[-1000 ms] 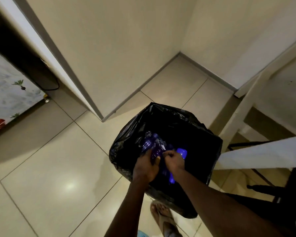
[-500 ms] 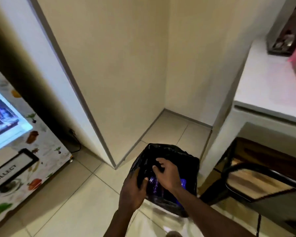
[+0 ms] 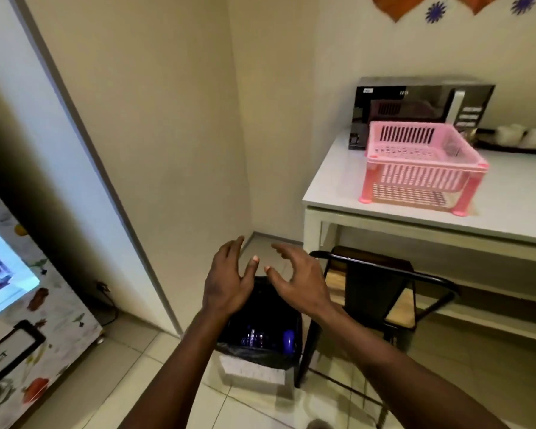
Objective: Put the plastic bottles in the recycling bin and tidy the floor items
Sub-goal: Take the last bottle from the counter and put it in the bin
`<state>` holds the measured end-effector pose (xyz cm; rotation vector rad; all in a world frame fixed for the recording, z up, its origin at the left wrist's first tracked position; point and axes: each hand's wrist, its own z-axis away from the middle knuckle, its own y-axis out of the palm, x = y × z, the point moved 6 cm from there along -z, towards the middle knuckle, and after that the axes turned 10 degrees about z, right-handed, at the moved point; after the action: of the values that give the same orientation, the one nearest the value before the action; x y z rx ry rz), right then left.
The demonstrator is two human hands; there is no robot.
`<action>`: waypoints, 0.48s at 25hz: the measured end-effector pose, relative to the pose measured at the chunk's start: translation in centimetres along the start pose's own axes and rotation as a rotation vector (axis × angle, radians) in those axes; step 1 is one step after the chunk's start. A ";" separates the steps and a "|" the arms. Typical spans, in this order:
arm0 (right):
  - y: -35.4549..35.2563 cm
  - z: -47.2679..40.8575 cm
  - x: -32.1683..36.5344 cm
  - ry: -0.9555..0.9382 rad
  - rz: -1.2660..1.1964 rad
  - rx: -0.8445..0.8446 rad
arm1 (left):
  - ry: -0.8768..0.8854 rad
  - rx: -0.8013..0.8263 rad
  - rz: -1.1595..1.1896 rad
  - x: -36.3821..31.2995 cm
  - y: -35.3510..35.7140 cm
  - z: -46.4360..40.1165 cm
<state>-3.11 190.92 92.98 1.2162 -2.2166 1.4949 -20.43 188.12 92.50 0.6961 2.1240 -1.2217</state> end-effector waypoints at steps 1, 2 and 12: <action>-2.5 0.6 -0.1 0.001 -0.002 -0.038 | 0.039 -0.003 0.016 -1.9 0.1 0.3; -4.7 1.2 -0.4 0.005 0.010 -0.060 | 0.076 -0.001 0.020 -3.4 0.3 0.7; -21.3 8.2 -11.1 0.178 0.222 -0.200 | 0.324 0.185 0.071 -18.3 11.7 2.4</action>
<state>21.51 186.53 97.20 0.7689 -2.3714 1.3537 0.83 188.46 97.70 1.1068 2.2350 -1.3529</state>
